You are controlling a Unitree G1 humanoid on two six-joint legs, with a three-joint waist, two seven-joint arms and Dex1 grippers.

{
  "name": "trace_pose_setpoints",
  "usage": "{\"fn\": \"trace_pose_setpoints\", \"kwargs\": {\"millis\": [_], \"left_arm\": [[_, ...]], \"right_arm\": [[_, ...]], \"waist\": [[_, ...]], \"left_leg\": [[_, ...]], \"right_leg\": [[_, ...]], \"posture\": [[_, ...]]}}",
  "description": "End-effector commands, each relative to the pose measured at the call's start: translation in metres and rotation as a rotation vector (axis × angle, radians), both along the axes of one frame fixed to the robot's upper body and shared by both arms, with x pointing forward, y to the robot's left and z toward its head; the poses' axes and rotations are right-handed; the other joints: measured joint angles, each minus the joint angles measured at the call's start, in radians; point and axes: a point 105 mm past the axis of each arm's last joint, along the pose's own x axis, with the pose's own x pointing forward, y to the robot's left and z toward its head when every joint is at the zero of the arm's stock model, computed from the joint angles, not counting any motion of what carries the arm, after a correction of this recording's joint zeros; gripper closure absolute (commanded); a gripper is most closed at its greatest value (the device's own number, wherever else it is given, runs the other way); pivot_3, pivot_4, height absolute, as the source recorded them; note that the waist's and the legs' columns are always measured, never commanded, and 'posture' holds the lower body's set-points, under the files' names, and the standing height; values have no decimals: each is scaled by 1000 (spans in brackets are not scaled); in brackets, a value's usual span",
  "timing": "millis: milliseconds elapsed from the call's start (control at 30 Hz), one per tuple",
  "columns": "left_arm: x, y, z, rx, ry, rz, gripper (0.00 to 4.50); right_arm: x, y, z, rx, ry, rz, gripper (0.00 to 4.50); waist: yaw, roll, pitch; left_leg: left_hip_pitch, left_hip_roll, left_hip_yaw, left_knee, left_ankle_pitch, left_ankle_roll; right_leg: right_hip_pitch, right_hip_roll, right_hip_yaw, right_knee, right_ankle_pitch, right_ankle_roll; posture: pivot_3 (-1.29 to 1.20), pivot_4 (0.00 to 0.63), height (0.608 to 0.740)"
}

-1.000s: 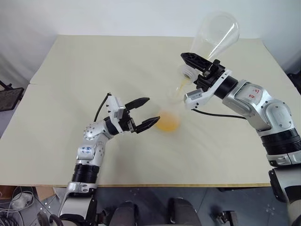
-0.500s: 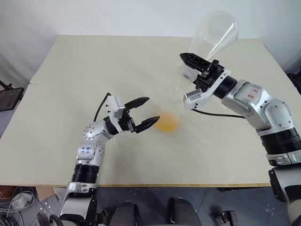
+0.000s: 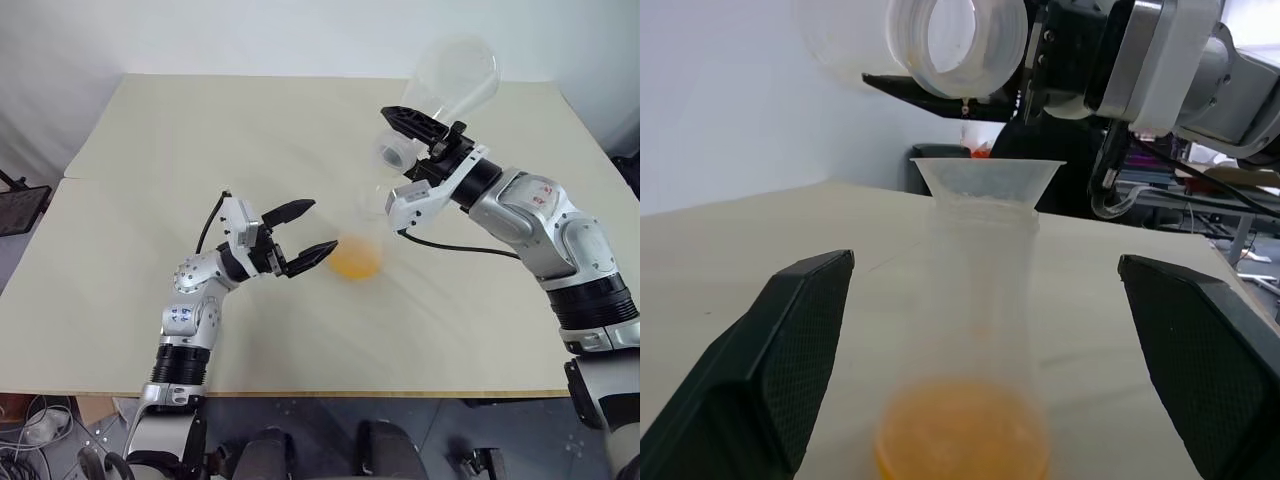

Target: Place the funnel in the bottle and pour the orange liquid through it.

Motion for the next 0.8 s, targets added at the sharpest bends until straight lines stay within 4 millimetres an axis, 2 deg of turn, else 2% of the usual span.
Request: {"fn": "trace_pose_setpoints", "kwargs": {"millis": [33, 133, 200, 300, 367, 433, 567, 667, 800], "left_arm": [[-3, 3, 6, -14, -29, -4, 0], [-2, 5, 7, -4, -32, -2, 0], [-2, 7, 7, 3, -34, -1, 0], [-3, 10, 8, 20, -39, 0, 0], [-3, 12, 9, 27, -41, 1, 0], [-3, 16, 10, 47, -47, 5, 0], [-2, 26, 12, 80, -52, 18, 0], [-2, 29, 12, 91, -51, 22, 0], [-3, 27, 13, 91, -51, 20, 0]], "right_arm": [[-11, -3, 19, 105, 14, 44, 2031], [-14, -3, 20, 191, 118, 96, 2031], [-14, -9, 27, 324, 205, 124, 2031], [-18, -19, 35, 557, 422, 206, 2031], [-21, -26, 37, 633, 511, 237, 2031], [-18, -50, 40, 771, 602, 217, 2031], [-10, -122, 37, 1177, 788, 201, 2031], [-12, -181, 27, 1393, 755, 113, 2031], [-23, -238, 11, 1537, 668, 19, 2031]], "waist": [[-1, 0, 0], [-1, 0, 0], [-1, 0, 0], [1, 0, 0], [4, 0, 0], [5, 0, 0], [8, 0, 0], [11, 0, 0], [10, 0, 0]], "left_leg": [[0, 0, 0, 0, 0, 0], [0, 0, 0, 0, 0, 0], [0, 0, 0, 0, 0, 0], [0, 0, 0, 0, 0, 0], [0, 0, -1, 0, 0, 0], [0, 0, -2, 0, 0, 0], [0, -1, -2, 1, 0, 0], [0, -1, 0, 0, 0, 0], [0, -1, 6, -1, 0, 0]], "right_leg": [[0, 0, 0, 0, 0, 0], [0, 0, 0, 0, 0, 0], [0, 0, 0, 0, 0, 0], [0, 0, -1, 0, 0, 0], [1, 0, -1, 0, 0, 0], [1, 0, -1, 0, 0, 0], [2, 0, -2, 0, 0, 0], [2, 0, -2, 0, 0, 0], [2, 0, -2, -1, 0, 0]], "posture": [[0, 150, 740], [0, 150, 740], [0, 150, 740], [0, 150, 740], [0, 150, 740], [0, 150, 740], [0, 150, 740], [0, 150, 740], [0, 150, 740]]}}
